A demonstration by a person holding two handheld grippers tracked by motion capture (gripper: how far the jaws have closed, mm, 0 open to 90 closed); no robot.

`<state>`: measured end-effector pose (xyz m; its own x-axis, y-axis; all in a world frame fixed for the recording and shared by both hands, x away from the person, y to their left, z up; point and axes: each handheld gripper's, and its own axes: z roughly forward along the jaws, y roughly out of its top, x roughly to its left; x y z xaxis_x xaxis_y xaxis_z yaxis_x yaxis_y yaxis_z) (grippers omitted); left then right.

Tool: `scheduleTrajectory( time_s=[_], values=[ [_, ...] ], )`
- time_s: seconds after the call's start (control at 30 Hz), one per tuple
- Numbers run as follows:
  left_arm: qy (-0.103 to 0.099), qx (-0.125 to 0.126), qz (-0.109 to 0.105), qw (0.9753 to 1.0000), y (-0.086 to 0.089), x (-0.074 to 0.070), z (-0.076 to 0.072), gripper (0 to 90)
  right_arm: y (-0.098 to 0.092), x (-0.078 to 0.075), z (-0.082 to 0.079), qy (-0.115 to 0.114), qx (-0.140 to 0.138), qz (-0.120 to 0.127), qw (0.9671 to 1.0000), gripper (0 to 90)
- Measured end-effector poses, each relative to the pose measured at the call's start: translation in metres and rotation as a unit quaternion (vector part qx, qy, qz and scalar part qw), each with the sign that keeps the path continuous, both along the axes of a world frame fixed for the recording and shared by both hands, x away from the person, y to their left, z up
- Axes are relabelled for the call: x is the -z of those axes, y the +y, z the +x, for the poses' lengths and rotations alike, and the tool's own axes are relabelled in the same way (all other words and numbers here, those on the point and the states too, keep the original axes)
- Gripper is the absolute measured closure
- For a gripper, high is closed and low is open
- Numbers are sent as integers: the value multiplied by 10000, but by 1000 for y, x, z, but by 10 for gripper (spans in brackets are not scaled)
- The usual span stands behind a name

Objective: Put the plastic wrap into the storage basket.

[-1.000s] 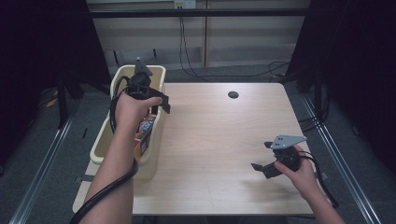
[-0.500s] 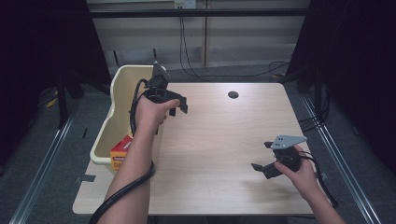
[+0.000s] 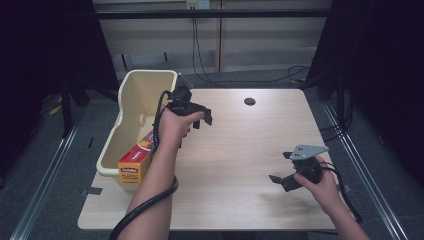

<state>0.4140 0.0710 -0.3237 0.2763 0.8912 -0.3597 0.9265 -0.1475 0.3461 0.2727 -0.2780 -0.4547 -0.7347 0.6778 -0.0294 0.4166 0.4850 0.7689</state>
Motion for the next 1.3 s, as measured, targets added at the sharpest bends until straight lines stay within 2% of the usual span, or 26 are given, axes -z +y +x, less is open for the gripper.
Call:
scheduleTrajectory(
  time_s=[0.17, 0.3, 0.8, 1.0, 1.3],
  values=[
    [-35, 20, -42, 10000, -4, 5, 0, 140, 0, 0, 0, -3, -4, 5, 10000, 28],
    [-103, 73, 4, 9999, -7, 9, 0, 126, 0, 0, 0, 2, -6, 8, 10000, 28],
    [-114, 164, -76, 9998, -18, 29, -2, 111, 0, 0, 0, 4, -14, -2, 10000, 29],
    [-140, 235, -41, 9996, -19, 37, -4, 109, 0, 0, 0, 1, 4, -24, 10000, 28],
    [-146, 306, -125, 9993, -25, 48, -7, 103, 0, 0, 0, 2, -10, -23, 10000, 28]
  ],
)
